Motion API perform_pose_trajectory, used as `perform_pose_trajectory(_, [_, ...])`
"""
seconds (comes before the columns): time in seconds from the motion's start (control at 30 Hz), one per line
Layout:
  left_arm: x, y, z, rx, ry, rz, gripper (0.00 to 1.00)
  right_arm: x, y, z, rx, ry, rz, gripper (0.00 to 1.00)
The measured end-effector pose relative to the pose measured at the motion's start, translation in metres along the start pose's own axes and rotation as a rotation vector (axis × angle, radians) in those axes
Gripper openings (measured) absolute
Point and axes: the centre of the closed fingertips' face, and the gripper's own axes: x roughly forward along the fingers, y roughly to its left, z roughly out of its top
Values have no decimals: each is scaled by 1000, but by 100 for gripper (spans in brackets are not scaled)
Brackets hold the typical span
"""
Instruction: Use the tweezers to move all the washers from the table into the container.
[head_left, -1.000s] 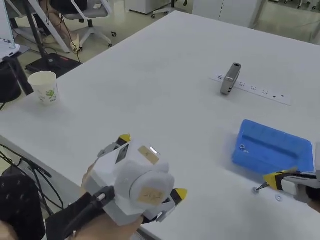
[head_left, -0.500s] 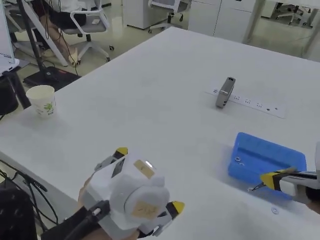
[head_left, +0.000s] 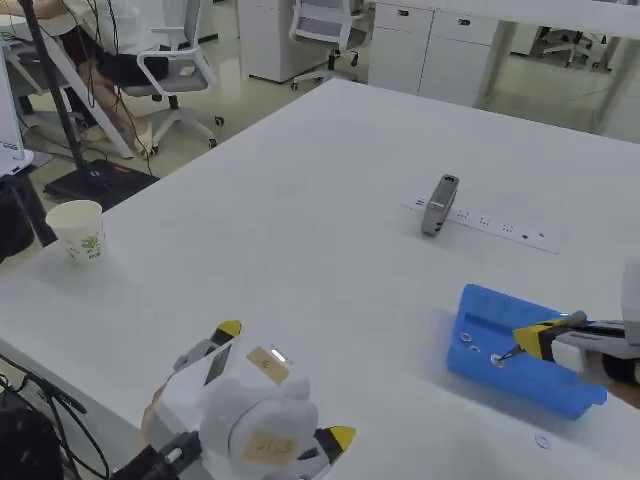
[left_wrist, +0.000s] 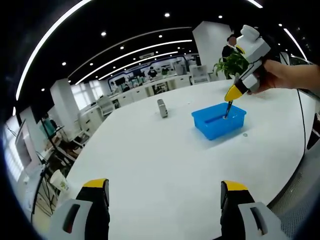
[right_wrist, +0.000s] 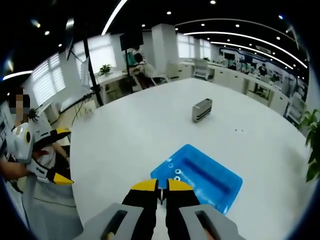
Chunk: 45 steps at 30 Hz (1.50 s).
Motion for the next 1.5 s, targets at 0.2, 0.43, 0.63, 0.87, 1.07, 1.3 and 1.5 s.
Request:
perform_pose_trajectory(0.2, [0, 0, 1, 7, -2, 5, 94, 5, -9, 0, -45, 17, -23, 1])
perform_pose_trajectory(0.43, [0, 2, 1, -7, -5, 11, 94, 22, -27, -6, -44, 40, -48, 1])
perform_pose_trajectory(0.63, [0, 1, 1, -4, -8, 6, 94, 38, -40, -14, -69, 70, -80, 1])
perform_pose_trajectory(0.87, [-1, 2, 2, -7, -11, 7, 94, 55, -45, -26, -78, 111, -80, 1])
perform_pose_trajectory(1.07, [1, -1, 2, 2, -5, -4, 94, 61, -43, -35, -65, 136, -73, 1])
perform_pose_trajectory(1.3, [2, -3, -1, 8, 10, -13, 94, 62, -38, -46, -39, 161, -63, 2])
perform_pose_trajectory(1.5, [3, -3, -2, 14, 17, -14, 94, 63, -39, -44, -30, 161, -61, 2])
